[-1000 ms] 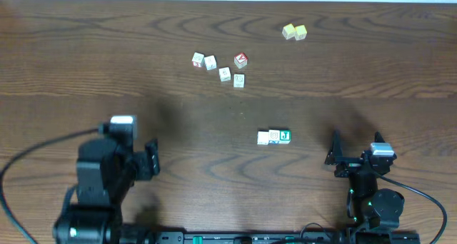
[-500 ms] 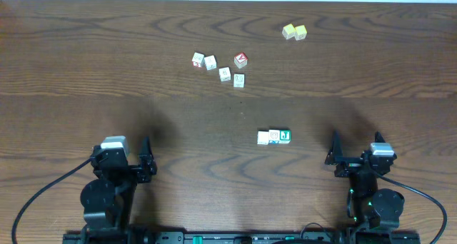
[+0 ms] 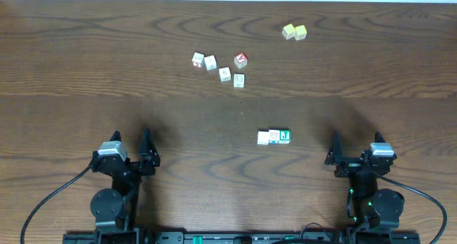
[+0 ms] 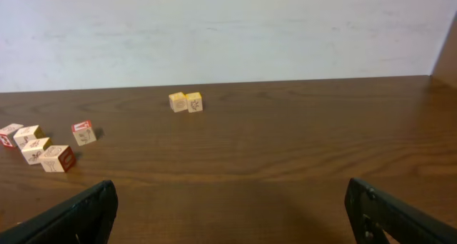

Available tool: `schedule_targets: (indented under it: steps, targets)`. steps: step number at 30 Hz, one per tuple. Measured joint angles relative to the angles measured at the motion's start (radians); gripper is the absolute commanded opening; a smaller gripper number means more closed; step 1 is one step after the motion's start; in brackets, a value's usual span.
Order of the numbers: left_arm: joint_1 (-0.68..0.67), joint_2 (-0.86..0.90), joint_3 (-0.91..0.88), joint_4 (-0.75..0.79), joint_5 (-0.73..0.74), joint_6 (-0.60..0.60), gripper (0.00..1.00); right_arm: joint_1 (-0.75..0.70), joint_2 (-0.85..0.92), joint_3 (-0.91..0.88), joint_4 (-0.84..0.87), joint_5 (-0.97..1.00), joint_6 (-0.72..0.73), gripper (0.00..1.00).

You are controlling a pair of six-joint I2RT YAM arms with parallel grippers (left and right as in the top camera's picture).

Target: Lift 3 blocks

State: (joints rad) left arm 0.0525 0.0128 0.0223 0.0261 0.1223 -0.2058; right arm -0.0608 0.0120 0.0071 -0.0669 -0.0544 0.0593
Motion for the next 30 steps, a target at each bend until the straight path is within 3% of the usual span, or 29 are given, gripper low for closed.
schedule_targets:
  steps: [5,19,30]
  targets:
    - [0.000,-0.001,-0.012,0.002,0.003,-0.011,0.76,0.000,0.000,0.000,0.000,0.000,0.000,0.99]
    - [0.000,-0.002,-0.011,-0.037,0.007,0.156,0.76,0.000,0.000,0.000,0.000,0.000,0.000,0.99]
    - [0.000,-0.002,-0.010,-0.040,0.006,0.201,0.76,0.000,0.000,0.000,0.000,0.000,0.000,0.99]
